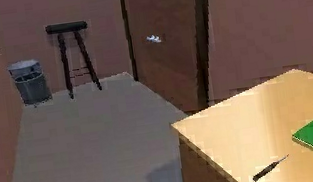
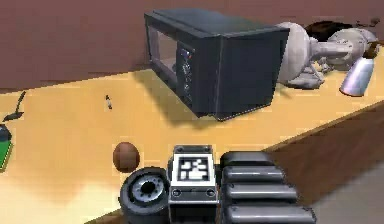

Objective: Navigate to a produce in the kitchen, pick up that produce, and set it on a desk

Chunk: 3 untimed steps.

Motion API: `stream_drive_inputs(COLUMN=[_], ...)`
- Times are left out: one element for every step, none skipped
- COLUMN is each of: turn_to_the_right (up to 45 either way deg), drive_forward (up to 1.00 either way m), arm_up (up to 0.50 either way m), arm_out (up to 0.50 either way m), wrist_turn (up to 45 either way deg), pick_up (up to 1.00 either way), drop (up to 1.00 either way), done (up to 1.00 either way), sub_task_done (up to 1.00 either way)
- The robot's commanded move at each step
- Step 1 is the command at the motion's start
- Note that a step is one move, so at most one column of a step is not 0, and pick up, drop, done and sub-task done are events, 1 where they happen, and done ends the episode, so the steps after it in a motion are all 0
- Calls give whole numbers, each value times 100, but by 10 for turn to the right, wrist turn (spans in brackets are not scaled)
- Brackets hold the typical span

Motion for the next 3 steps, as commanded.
stream_drive_inputs(turn_to_the_right=[-450, -450, -450], drive_forward=[0, 0, 0], arm_up=[0, 0, 0], arm_out=[0, 0, 0], wrist_turn=[0, 0, 0], pick_up=[0, 0, 0], drop=[0, 0, 0], done=[0, 0, 0], sub_task_done=[0, 0, 0])
